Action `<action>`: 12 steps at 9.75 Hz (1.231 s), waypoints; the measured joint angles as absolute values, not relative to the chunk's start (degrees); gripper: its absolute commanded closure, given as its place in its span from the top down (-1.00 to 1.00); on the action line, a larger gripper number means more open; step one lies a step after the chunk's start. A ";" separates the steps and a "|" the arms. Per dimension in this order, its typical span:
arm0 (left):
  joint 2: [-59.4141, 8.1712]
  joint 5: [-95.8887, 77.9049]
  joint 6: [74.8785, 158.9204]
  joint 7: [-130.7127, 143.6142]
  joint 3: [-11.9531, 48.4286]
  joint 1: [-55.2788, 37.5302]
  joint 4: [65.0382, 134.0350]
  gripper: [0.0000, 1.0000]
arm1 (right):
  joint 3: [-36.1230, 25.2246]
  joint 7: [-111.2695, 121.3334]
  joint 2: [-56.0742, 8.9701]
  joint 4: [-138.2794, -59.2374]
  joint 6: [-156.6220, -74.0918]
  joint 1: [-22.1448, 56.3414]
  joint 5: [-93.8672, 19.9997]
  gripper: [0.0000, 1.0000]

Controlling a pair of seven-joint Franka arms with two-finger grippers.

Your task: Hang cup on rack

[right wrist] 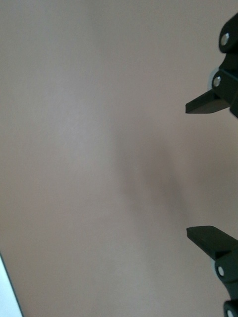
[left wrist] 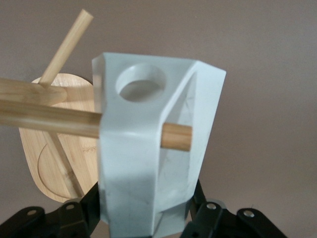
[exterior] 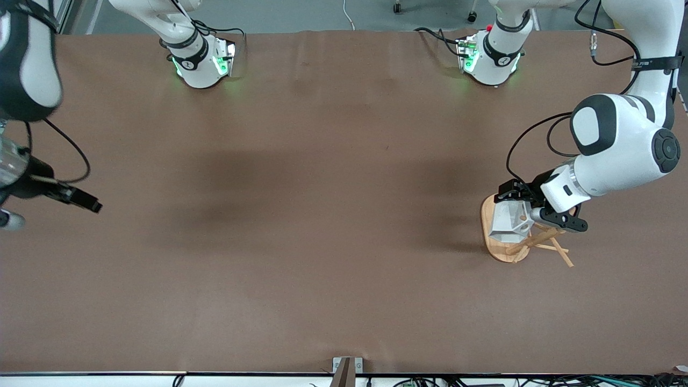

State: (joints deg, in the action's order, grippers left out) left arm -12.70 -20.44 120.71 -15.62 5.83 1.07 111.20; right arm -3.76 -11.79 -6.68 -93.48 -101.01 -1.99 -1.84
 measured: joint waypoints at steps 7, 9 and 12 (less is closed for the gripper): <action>-6.03 -17.23 112.43 -9.88 1.75 1.23 110.17 1.00 | -2.72 -6.12 0.27 -85.89 -85.32 -5.98 -1.15 1.00; -0.95 -13.52 109.97 -7.29 1.62 1.18 110.17 1.00 | -3.10 -6.08 -0.07 -86.32 -87.59 -6.06 -1.04 1.00; 5.60 -3.39 106.82 -1.73 2.21 0.69 107.93 1.00 | -4.73 -5.66 -0.50 -86.58 -88.10 -6.08 -1.02 1.00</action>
State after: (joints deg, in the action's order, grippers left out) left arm 5.60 -3.39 106.82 -1.73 2.21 0.69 107.93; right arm -4.73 -5.66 -0.50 -86.58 -88.10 -6.08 -1.02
